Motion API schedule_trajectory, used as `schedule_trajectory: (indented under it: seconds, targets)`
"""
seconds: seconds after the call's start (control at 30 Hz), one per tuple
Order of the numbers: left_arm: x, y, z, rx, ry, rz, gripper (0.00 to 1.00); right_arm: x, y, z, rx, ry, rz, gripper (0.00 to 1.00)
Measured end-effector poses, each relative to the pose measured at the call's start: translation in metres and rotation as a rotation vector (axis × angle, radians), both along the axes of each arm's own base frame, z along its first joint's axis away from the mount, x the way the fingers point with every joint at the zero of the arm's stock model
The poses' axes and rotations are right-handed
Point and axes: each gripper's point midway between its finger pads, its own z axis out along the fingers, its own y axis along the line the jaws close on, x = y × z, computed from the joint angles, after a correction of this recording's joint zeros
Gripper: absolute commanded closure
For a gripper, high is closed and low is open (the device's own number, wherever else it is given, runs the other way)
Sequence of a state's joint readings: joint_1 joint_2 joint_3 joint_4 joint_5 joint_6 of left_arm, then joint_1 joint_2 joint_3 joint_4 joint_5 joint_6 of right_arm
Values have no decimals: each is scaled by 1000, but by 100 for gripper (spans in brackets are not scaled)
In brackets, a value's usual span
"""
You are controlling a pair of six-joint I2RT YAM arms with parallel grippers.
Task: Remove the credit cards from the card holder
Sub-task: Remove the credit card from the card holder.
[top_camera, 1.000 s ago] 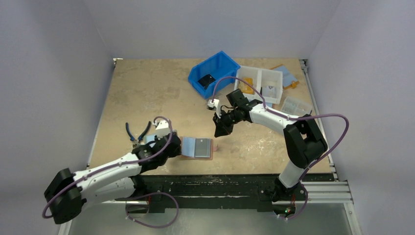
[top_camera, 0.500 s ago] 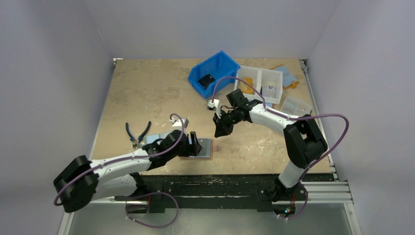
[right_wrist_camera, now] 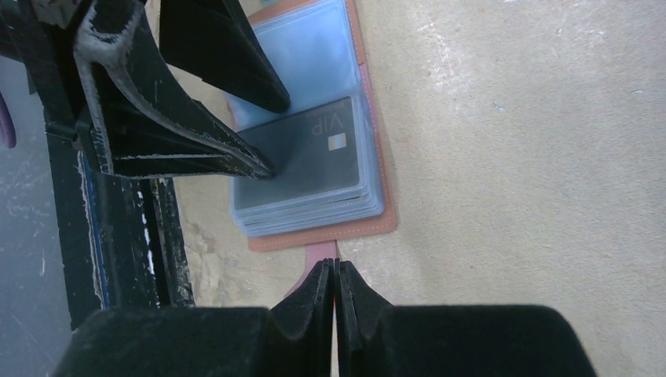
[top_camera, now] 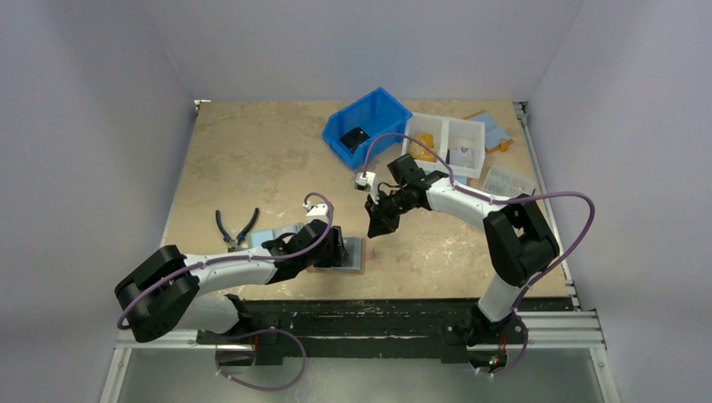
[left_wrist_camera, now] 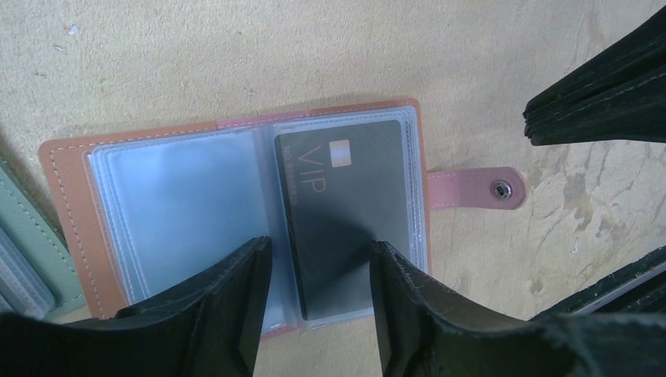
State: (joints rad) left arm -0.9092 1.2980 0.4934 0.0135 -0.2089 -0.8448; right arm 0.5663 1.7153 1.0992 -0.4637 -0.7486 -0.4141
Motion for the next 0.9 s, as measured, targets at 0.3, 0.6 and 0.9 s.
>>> schedule_trajectory:
  seconds: [0.3,0.6,0.9]
  targets:
    - [1,-2,4,-20,-13,-2,72,-4,-3,-5,-14,8,19,89]
    - [-9,-17,21,-158,-46,-79,58,-24,-12,1,-5,14,160,86]
    - [7,-3,17,-55,-126,-48,45,-47,-23,16,47,34,352,85]
